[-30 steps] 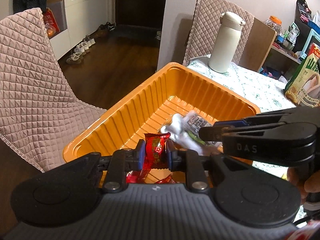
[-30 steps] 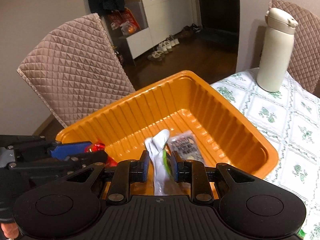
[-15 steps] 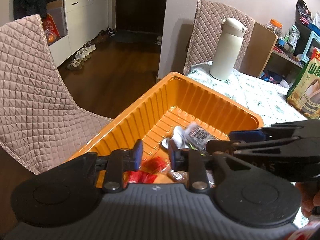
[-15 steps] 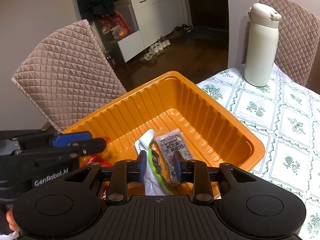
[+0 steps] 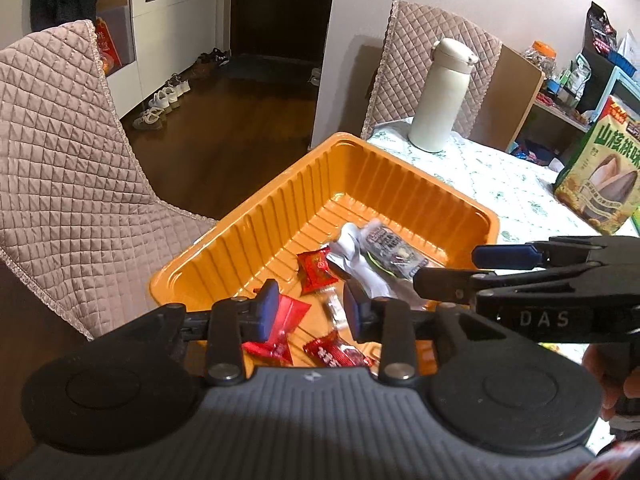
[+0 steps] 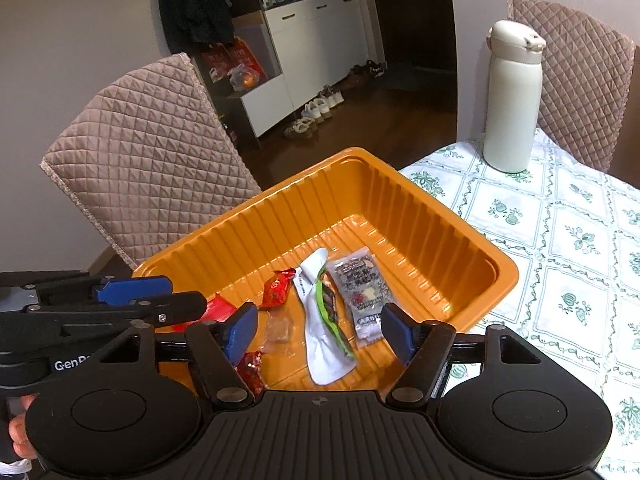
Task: Organize snacks
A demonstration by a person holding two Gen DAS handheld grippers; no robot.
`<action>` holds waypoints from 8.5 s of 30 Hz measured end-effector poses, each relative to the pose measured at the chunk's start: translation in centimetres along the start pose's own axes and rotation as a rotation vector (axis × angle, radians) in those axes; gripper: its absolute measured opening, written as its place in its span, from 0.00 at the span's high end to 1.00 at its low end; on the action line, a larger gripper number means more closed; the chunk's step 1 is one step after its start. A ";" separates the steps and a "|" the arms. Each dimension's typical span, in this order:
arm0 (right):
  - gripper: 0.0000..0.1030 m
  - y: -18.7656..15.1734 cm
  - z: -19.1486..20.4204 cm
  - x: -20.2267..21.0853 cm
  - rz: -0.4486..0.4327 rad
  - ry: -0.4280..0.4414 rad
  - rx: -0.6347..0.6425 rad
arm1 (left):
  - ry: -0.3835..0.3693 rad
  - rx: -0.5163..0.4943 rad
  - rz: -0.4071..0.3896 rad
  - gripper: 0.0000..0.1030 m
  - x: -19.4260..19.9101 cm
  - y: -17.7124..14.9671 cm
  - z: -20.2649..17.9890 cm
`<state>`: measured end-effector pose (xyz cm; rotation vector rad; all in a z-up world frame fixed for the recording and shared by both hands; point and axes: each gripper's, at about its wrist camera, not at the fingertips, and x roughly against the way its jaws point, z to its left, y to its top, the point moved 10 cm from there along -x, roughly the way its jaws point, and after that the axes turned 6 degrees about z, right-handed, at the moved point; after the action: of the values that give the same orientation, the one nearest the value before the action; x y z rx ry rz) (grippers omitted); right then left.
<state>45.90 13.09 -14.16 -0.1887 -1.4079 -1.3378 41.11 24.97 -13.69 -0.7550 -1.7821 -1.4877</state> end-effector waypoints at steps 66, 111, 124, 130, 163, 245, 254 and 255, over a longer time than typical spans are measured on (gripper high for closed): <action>0.27 -23.6 -13.3 21.7 -0.025 -0.191 -0.373 | -0.140 -0.268 0.127 0.66 5.7 -15.5 -22.5; 0.27 -23.3 -24.8 21.1 -0.051 -0.281 -0.547 | -0.103 -0.275 0.119 0.65 -8.5 -9.9 -29.4; 0.27 -23.6 -25.6 20.9 -0.047 -0.298 -0.547 | -0.103 -0.386 0.088 0.82 -8.5 -10.0 -29.6; 0.27 -22.6 -25.5 20.5 -0.058 -0.319 -0.420 | -0.091 -0.342 0.097 0.82 -7.9 -9.7 -28.1; 0.61 -21.6 -25.8 15.3 0.079 -0.188 -0.195 | -0.035 -0.208 0.065 0.82 -2.8 -9.5 -22.7; 0.74 -1.4 3.6 2.2 -0.015 0.051 -0.042 | -0.017 -0.029 -0.054 0.82 2.4 -0.5 -0.1; 0.73 -0.8 3.3 0.0 0.003 0.035 -0.050 | -0.019 -0.018 -0.034 0.82 1.2 -0.4 0.8; 0.73 -0.7 3.2 -0.2 0.005 0.034 -0.051 | -0.020 -0.018 -0.033 0.82 1.2 -0.4 0.8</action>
<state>43.56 15.44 -13.86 -0.2021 -1.3454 -1.3677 39.98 25.68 -13.06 -0.7555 -1.8060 -1.5244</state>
